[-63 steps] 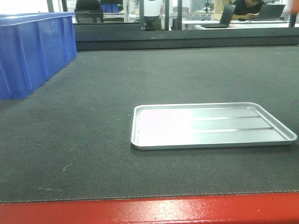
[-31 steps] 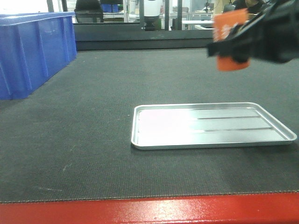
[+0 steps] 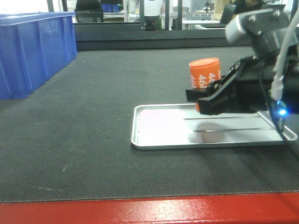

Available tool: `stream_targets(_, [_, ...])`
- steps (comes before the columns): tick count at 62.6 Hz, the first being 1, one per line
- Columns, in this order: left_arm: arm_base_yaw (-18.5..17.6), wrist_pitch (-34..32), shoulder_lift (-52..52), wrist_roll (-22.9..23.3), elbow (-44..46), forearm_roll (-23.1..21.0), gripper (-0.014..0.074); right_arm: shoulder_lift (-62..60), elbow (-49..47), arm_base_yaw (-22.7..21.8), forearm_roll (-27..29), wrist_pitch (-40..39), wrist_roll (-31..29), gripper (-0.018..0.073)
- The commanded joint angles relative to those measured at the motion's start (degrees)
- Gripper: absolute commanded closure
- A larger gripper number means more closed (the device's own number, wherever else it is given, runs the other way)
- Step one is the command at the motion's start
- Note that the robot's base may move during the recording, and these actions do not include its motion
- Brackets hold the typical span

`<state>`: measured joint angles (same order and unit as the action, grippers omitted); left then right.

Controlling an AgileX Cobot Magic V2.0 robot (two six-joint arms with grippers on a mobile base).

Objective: Grab orange capacitor from left shelf to right conveyor

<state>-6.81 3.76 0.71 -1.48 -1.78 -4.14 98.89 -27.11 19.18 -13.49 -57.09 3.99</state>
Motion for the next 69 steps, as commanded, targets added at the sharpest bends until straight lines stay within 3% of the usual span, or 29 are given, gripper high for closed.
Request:
stream_targets(1, [-0.3, -5.1, 0.6, 0.1, 0.2, -0.1, 0.0723, -0.1, -1.0, -0.2, -0.2, -8.5, -0.1, 0.0423])
stream_targets(15, [-0.3, -5.1, 0.6, 0.1, 0.2, -0.1, 0.0723, 1.9, -1.0, -0.2, -0.2, -9.0, -0.1, 0.0416])
stream_targets(21, [-0.3, -5.1, 0.6, 0.1, 0.2, -0.1, 0.0723, 1.9, -1.0, -0.2, -0.2, -8.7, 0.0, 0.0372])
stream_targets(32, [-0.3, -5.1, 0.6, 0.1, 0.2, -0.1, 0.0723, 1.9, -1.0, -0.2, -0.2, -7.1, 1.8, 0.0087])
stream_targets(38, [-0.3, -5.1, 0.6, 0.1, 0.2, -0.1, 0.0723, 1.7, -1.0, -0.2, -0.2, -7.0, 2.7, -0.0019])
stream_targets(58, [-0.3, -5.1, 0.6, 0.1, 0.2, -0.1, 0.0723, -6.5, 3.7, -0.2, -0.2, -5.6, 5.0, -0.0034])
stream_targets(69, [-0.3, -5.1, 0.6, 0.1, 0.2, -0.1, 0.0723, -20.1, 7.6, -0.2, -0.2, 3.4, 5.4, -0.0031])
